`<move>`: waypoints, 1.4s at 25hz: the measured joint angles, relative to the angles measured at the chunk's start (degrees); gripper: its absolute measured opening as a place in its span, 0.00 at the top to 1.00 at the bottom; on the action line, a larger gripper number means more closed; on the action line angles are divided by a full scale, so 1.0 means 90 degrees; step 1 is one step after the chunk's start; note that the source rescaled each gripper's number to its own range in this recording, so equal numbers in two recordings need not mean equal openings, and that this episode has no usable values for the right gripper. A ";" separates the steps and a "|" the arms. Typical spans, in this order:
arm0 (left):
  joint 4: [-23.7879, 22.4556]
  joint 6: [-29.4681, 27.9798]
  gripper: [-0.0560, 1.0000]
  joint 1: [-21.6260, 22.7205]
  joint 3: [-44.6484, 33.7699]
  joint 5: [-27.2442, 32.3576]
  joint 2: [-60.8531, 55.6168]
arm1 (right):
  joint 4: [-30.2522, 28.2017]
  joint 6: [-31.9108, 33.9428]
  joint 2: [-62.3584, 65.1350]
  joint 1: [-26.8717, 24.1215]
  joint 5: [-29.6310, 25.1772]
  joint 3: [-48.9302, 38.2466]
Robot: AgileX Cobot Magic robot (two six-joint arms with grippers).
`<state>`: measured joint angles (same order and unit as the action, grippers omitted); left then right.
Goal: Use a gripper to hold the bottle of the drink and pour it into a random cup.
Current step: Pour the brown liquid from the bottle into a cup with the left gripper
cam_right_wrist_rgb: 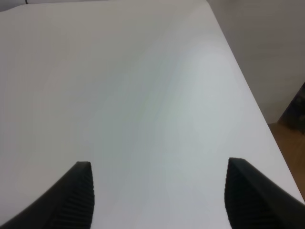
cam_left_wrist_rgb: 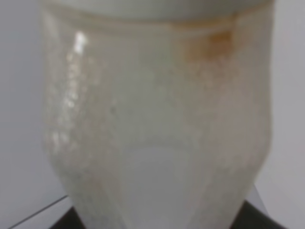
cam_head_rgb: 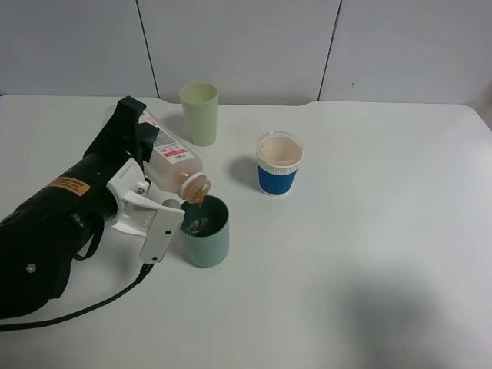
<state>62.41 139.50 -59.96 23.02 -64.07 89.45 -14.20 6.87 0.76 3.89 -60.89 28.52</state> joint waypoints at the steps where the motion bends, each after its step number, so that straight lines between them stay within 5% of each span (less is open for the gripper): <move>1: -0.0042 0.0000 0.95 0.0000 0.0000 0.0000 0.0000 | 0.0000 0.0000 0.0000 0.0000 0.0000 0.0000; 35: -0.0192 0.0784 0.95 0.0000 0.0000 -0.0118 0.0000 | 0.0000 0.0000 0.0000 0.0000 0.0000 0.0000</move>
<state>60.69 146.56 -59.96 23.02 -65.13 89.45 -14.20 6.87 0.76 3.89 -60.89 28.52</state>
